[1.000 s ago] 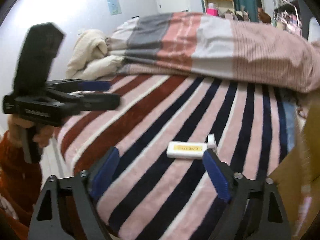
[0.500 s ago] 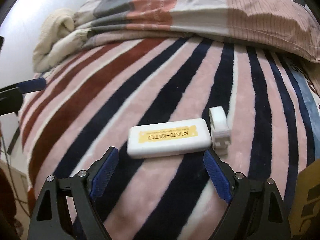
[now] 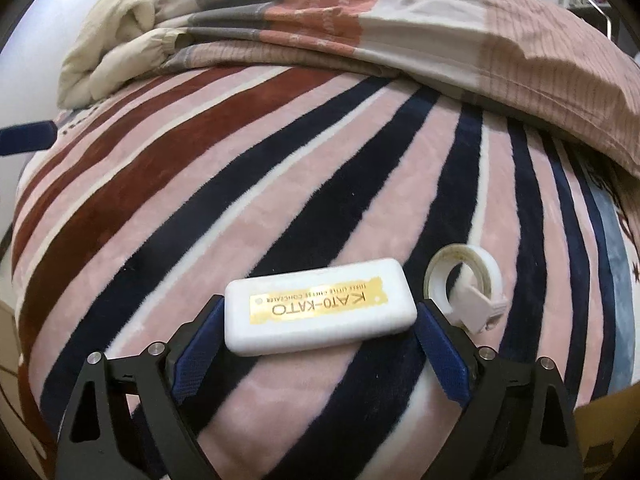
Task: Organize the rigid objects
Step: 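Return the right gripper and grasp the white KATO-KATO box, then lower the KATO-KATO box into the cardboard box and release it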
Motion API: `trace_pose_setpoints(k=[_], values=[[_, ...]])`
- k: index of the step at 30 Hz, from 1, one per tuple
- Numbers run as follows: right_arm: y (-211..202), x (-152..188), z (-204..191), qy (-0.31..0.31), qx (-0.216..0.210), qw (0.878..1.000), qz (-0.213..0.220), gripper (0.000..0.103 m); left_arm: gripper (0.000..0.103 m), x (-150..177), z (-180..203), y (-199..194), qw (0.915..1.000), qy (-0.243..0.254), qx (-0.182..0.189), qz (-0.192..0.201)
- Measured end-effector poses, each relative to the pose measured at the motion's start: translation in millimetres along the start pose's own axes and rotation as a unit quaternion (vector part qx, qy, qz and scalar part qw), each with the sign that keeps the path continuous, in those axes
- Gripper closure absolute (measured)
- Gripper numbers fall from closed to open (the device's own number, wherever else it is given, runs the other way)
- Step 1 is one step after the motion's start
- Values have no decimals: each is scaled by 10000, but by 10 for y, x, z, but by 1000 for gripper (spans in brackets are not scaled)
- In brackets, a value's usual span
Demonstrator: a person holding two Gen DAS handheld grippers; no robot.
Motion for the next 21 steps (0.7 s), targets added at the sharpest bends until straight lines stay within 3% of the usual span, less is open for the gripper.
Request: trace_pose_setpoints(k=[6, 10, 12, 18, 21], values=[[-324, -110, -97, 0, -250, 9989, 386, 17, 18, -50, 152, 57, 9993, -80, 345, -87], [-833, -342, -278, -115, -605, 9945, 844, 17, 20, -183, 533, 67, 9960, 26, 888, -118], [-1122, -470, -325, -185, -663, 9918, 1078, 17, 33, -257, 736, 57, 9933, 94, 1149, -125], [-1812, -638, -178, -374, -317, 9864, 1566, 17, 70, -467, 1511, 12, 9832, 651, 1697, -134], [-2062, -606, 118, -176, -94, 9860, 1652, 17, 70, -560, 1890, 74, 9788, 996, 1785, -150]])
Point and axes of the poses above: each gripper's, at about its wrist camera, not at the fingertips, and y roughly the way its jaws point, z to its right, x to its underside, the point moved 8 cm from there along y, roughly the way its jaws point, and after that the axes turned 11 degrees about z, right-handed, at the moved point
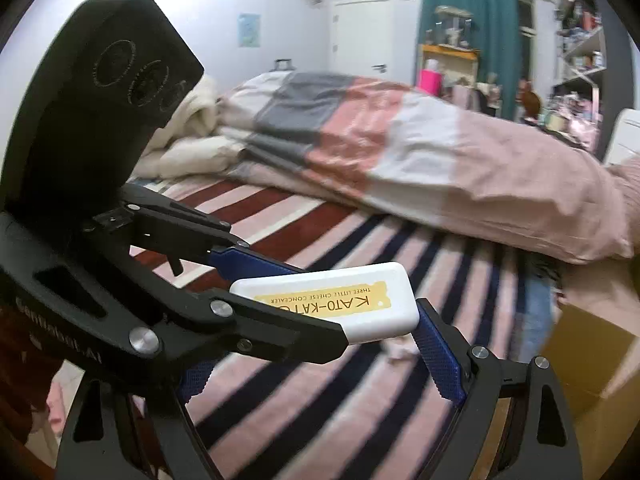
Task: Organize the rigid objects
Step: 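Lower the KATO-KATO box into the cardboard box and release it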
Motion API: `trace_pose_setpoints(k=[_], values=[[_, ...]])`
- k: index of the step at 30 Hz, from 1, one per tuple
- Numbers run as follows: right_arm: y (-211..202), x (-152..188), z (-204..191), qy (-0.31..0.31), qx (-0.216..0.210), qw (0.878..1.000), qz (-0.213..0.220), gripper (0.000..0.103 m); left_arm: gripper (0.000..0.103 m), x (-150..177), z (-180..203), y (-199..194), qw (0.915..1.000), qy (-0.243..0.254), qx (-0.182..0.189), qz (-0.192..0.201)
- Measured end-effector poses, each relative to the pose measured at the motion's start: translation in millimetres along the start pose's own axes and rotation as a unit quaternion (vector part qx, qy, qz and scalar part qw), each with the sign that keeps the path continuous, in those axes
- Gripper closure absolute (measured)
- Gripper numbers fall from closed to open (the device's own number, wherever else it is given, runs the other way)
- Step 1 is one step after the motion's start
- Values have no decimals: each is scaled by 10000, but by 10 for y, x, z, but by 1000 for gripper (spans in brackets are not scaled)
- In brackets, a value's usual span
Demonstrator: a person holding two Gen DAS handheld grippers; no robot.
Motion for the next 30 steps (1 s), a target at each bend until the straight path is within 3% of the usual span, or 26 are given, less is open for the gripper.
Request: trace_pose_setpoints(k=[8, 16, 19, 21, 22, 30], values=[[-571, 126, 895, 446, 769, 9960, -110, 17, 70, -328, 777, 765, 9959, 514, 675, -303], [-708, 424, 1401, 723, 1153, 9888, -610, 17, 70, -293, 1035, 1385, 9888, 551, 1069, -883], [-688, 491, 1459, 642, 1314, 9860, -801, 16, 66, -289, 1025, 1406, 9890, 570, 995, -932], [-689, 505, 1482, 405, 1562, 9833, -847, 11, 39, -319, 994, 1424, 9910, 637, 751, -906], [-697, 494, 1492, 344, 1643, 9826, -795, 9, 35, -336, 984, 1413, 9914, 670, 693, -883], [-722, 374, 1285, 553, 1235, 9892, -563, 7, 32, -447, 708, 1036, 9964, 553, 335, -551]])
Point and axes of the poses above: each gripper's, at about its wrist camera, not at the fingertips, and y roughly the way its jaws point, z to its right, x to its underside, the point moved 8 cm from there along y, roughly the way its jaws point, and after that the axes turned 11 degrees about z, right-handed, at the moved point
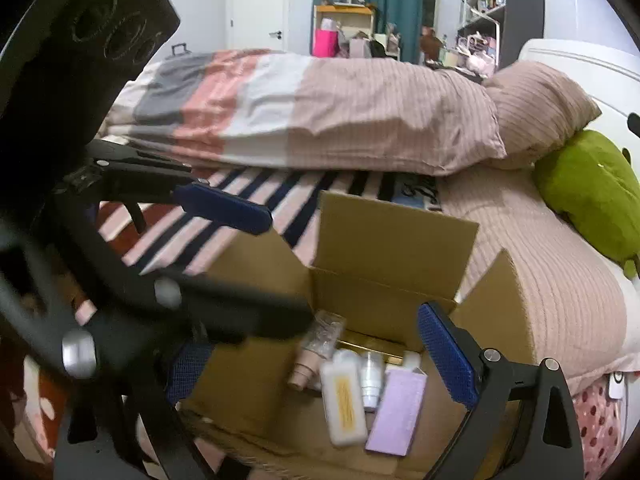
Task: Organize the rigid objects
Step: 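Lower the KATO-KATO box into the cardboard box and release it, then move the right gripper back and grasp the white ring-shaped item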
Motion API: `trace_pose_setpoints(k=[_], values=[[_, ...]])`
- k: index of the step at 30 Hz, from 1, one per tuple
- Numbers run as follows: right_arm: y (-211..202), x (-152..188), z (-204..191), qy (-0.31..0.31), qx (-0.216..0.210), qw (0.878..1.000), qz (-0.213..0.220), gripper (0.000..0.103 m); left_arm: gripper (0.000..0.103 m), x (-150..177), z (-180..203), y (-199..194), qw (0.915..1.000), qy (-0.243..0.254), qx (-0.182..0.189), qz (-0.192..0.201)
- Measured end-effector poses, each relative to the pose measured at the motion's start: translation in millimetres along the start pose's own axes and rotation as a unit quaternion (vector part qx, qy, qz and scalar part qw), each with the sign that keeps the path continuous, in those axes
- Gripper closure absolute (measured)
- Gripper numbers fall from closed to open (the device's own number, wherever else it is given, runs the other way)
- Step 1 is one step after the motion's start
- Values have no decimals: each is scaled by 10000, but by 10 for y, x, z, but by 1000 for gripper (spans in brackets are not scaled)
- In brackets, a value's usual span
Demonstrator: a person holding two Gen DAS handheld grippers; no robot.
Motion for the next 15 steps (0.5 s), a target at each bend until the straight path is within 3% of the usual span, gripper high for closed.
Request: trace_pose_setpoints(k=[3, 8, 15], values=[[-75, -150, -267, -64, -312, 9992, 221, 7, 30, -8, -230, -352, 9990, -160, -315, 277], [-1, -354, -844, -343, -708, 9962, 377, 7, 30, 167, -713, -959, 9909, -397, -1158, 556], [432, -227, -1607, -684, -1111, 9915, 10, 7, 30, 752, -1358, -1440, 9780, -825, -1805, 649]])
Point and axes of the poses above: each gripper's, at about its wrist camera, not at the fingertips, and y roughly the way its jaws point, z to its right, x to its underside, the point moved 8 cm from there along y, roughly the way its jaws point, and after that the axes turned 11 degrees about z, right-handed, at the moved point
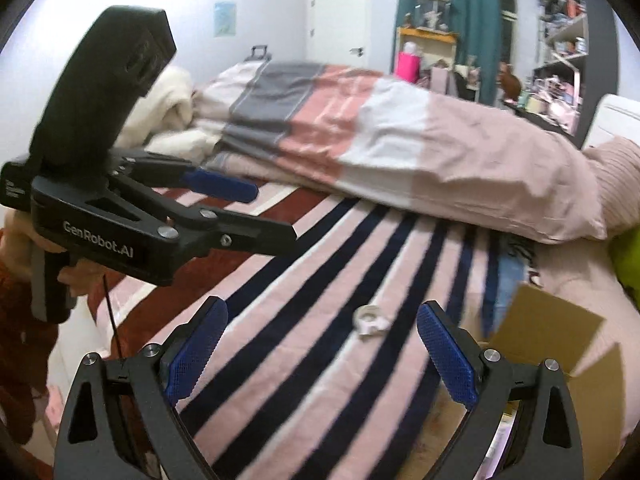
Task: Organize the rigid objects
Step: 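Move the right gripper back and grasp the white ring-shaped item, then place the white ring item into the cardboard box and release it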
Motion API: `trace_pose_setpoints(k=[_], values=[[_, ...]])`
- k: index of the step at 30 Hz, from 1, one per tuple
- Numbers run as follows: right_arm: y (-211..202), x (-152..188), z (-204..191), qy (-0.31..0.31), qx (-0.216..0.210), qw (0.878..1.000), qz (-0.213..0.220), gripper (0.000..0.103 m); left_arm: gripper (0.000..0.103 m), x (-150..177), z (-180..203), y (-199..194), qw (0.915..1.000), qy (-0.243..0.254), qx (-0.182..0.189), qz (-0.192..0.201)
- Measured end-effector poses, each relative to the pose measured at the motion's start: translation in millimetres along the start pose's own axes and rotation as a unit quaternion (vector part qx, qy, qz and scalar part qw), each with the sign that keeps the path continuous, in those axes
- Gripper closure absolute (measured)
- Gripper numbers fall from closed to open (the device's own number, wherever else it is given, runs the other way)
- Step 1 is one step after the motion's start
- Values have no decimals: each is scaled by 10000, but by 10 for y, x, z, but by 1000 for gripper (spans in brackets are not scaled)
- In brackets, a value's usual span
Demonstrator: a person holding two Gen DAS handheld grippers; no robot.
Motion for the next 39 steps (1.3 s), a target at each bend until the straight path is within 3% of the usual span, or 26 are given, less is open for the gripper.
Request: trace_pose_setpoints(k=[6, 13, 18, 21, 25, 27, 31, 32, 33, 39], values=[[608, 379, -124, 233, -187, 9980, -554, 7, 30, 428, -441, 15, 9994, -260, -244, -47], [1133, 940, 344, 808, 469, 9900, -1062, 8, 30, 744, -672, 151, 9980, -584, -182, -149], [1340, 1079, 691, 1265, 718, 9846, -970, 9, 30, 868, -767, 267, 9971, -706, -153, -238], [1436, 1113, 813, 1169, 954, 9831, -1036, 25, 30, 895, -798, 326, 9967, -749, -148, -264], [1444, 1049, 876, 1250, 961, 9829, -953, 35, 30, 889, -801, 360, 9967, -766, -122, -257], [1459, 1001, 886, 1174, 988, 9838, -927, 46, 30, 873, -799, 374, 9966, -773, -112, -254], [1487, 949, 915, 1149, 987, 9840, -941, 52, 30, 834, -768, 380, 9966, -776, -113, -253], [1484, 938, 906, 1103, 976, 9848, -916, 65, 30, 820, -756, 376, 9966, -771, -102, -253], [1478, 932, 893, 1063, 964, 9854, -916, 71, 30, 804, -728, 367, 9967, -768, -70, -252], [1245, 766, 650, 939, 568, 9915, -701, 71, 30, 637, -453, 282, 9977, -631, 137, -201]])
Point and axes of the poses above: each gripper's, at about its wrist camera, not at the fingertips, and y roughly the way its jaws point, z to its right, x to its underside, the point moved 8 cm from there along y, roughly the way its jaws point, and after that the axes turned 11 degrees about z, right-handed, at the moved point
